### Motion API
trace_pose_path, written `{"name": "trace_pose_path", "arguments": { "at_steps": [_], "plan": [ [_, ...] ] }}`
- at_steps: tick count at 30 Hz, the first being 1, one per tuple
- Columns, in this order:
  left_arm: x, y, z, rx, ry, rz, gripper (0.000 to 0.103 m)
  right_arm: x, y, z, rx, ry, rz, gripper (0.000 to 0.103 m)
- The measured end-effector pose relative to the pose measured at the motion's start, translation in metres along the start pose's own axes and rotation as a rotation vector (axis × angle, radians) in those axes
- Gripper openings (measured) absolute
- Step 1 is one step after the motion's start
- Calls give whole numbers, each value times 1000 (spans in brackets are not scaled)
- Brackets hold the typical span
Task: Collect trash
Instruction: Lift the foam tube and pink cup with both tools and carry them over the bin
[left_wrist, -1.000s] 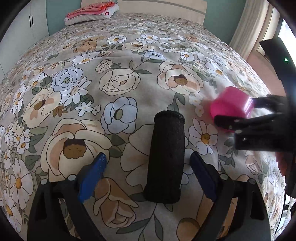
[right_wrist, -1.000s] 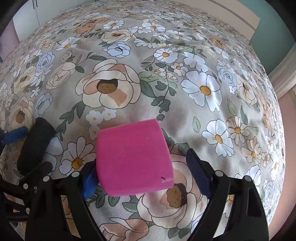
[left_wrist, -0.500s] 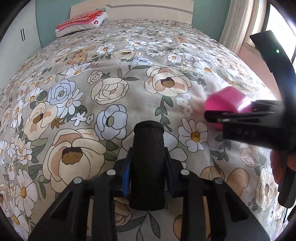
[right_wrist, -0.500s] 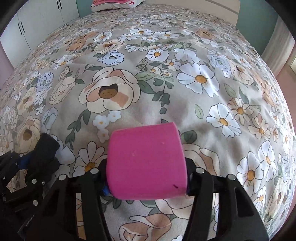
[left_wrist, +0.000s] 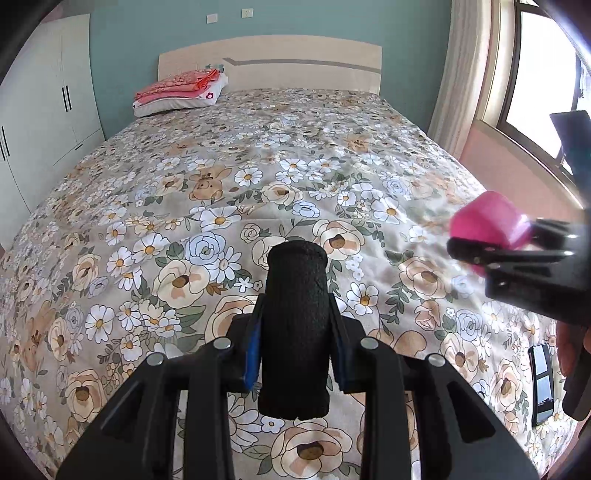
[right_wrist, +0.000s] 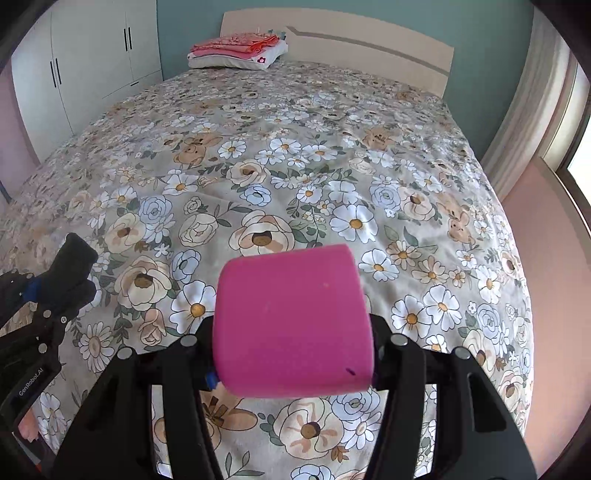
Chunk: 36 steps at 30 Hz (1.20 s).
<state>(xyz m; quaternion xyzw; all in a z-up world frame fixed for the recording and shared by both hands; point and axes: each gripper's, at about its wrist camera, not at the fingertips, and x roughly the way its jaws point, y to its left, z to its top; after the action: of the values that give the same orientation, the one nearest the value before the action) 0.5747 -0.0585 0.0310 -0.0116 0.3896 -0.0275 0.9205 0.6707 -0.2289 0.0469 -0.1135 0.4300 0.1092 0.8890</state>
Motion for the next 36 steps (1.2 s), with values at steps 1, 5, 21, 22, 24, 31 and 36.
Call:
{"name": "trace_pose_path", "arguments": {
  "at_steps": [1,5,21,22,24,31,36],
  "plan": [
    [-15,3,3,0,-16,8,33,-18,4,4,-3,-21,-3,56],
    [-80,19,16,5,-91,53,33,-94,22,12,-14,-104,-12,56],
    [-354,93,22,-47,-345,123,33,-381,95,-26,-78,-389,-27,56],
    [-369,95,19,-44,-357,129,33,-398,99,-31,-82,-407,-23,56],
    [-397,98,12,-37,-379,137,33,-429,106,-41,-82,-444,-17,56],
    [-474,106,-26,-6,-429,133,33,-519,129,-84,-91,-537,29,56],
    [-500,116,-59,39,-427,137,33,-554,146,-126,-125,-548,47,56]
  ]
}}
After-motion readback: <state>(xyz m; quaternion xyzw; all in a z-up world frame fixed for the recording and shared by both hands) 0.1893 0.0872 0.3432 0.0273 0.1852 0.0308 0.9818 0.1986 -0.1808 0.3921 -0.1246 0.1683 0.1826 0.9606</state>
